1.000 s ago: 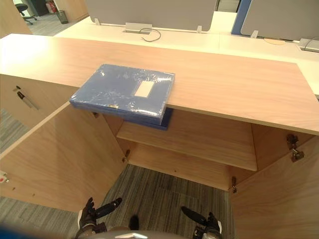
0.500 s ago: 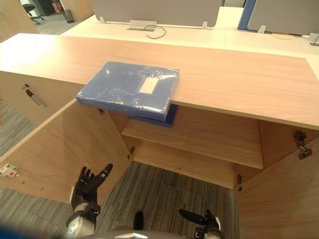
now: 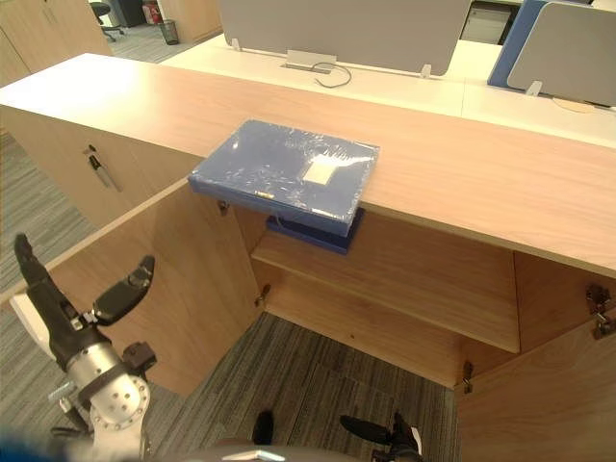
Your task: Walk over to the cabinet, pick up the folder, carry it to the office cabinet, place the folder inside the office cabinet, then close the office cabinet door
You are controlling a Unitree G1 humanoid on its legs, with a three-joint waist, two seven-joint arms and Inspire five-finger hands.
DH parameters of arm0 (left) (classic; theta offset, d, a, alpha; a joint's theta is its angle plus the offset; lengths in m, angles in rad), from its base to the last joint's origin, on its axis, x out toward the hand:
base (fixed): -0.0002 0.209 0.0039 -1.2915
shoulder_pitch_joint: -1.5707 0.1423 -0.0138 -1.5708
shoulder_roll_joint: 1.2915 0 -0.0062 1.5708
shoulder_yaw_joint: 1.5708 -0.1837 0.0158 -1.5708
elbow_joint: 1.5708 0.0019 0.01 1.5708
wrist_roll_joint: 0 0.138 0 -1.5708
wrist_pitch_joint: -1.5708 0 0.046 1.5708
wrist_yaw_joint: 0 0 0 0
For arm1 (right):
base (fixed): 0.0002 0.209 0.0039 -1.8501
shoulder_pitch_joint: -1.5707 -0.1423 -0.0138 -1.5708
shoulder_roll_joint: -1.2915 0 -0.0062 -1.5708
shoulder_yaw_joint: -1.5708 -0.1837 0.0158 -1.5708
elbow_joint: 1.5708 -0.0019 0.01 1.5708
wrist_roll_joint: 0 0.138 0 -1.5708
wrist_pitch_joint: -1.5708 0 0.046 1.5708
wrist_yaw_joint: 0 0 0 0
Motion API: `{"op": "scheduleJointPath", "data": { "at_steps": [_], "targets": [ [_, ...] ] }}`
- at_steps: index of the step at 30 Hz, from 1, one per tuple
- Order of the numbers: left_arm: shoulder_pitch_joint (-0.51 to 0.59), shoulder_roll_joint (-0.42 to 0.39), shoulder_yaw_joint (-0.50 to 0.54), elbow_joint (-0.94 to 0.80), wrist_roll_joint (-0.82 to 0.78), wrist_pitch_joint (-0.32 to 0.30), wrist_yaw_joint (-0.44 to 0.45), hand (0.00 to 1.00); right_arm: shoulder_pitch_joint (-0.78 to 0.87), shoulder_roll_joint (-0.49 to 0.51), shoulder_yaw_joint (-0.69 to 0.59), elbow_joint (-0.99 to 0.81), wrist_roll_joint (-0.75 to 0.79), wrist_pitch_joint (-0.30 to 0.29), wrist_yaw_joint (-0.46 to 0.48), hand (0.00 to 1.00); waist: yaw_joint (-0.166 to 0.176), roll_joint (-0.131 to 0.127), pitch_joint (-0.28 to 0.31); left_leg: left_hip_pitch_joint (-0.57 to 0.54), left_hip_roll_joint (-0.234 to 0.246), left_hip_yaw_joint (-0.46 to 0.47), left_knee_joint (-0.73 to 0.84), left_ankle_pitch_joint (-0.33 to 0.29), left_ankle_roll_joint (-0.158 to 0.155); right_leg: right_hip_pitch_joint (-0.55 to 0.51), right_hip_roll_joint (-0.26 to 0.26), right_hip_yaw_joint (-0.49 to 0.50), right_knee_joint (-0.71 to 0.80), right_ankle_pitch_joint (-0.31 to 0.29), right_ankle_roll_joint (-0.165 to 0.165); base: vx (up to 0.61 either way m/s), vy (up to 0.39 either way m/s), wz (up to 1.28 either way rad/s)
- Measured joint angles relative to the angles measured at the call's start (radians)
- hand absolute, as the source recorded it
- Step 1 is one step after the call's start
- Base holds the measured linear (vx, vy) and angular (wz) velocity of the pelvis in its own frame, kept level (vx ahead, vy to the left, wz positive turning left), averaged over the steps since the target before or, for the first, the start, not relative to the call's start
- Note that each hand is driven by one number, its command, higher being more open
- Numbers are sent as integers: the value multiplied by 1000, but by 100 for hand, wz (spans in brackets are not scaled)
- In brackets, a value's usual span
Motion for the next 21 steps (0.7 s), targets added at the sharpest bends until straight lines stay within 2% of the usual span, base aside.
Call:
{"op": "scheduleJointPath", "data": {
  "at_steps": [2, 5, 7, 10, 16, 21],
  "targets": [
    [-44, 39, -49, -19, 83, 2, 18, 100, -7, -6, 1, 18, -4, -2, 0, 100, 0, 7, -6, -4, 3, 4, 0, 0, 1, -8, 2, 10, 1, 1, -2, -59, 15, -8],
    [-125, 159, -128, -21, 214, 2, 11, 100, -22, -21, 2, 47, -12, 1, 0, 100, -9, 31, -32, -17, 10, 23, 0, 2, 3, -30, 4, 31, 2, 8, -8, -48, 15, -18],
    [-174, 213, -144, -9, 291, -7, -7, 100, -35, -29, 6, 53, -34, 3, 2, 100, -19, 44, -37, -10, 12, 29, -1, 2, 3, -29, 5, 40, 3, 10, -9, -36, 3, -16],
    [-261, 315, -143, 106, 357, -12, -44, 100, -43, -40, 40, 51, -49, 2, 7, 100, -34, 54, -40, 5, 19, 36, -1, 2, 3, -18, 10, 46, 1, 10, -9, -38, -21, -8],
    [-273, 437, -136, 266, 385, -9, -126, 100, -54, -42, 47, 51, -85, 3, 30, 100, -33, 41, -31, 7, 28, 53, -1, -7, -8, -19, 17, 63, -8, 8, -12, -6, -41, -9],
    [-273, 513, -133, 296, 385, -10, -183, 100, -58, -43, 59, 51, -113, 3, 44, 100, -32, 25, -22, 9, 26, 60, -1, -12, -15, -19, 14, 71, -10, 8, -12, 25, -20, -4]
  ]
}}
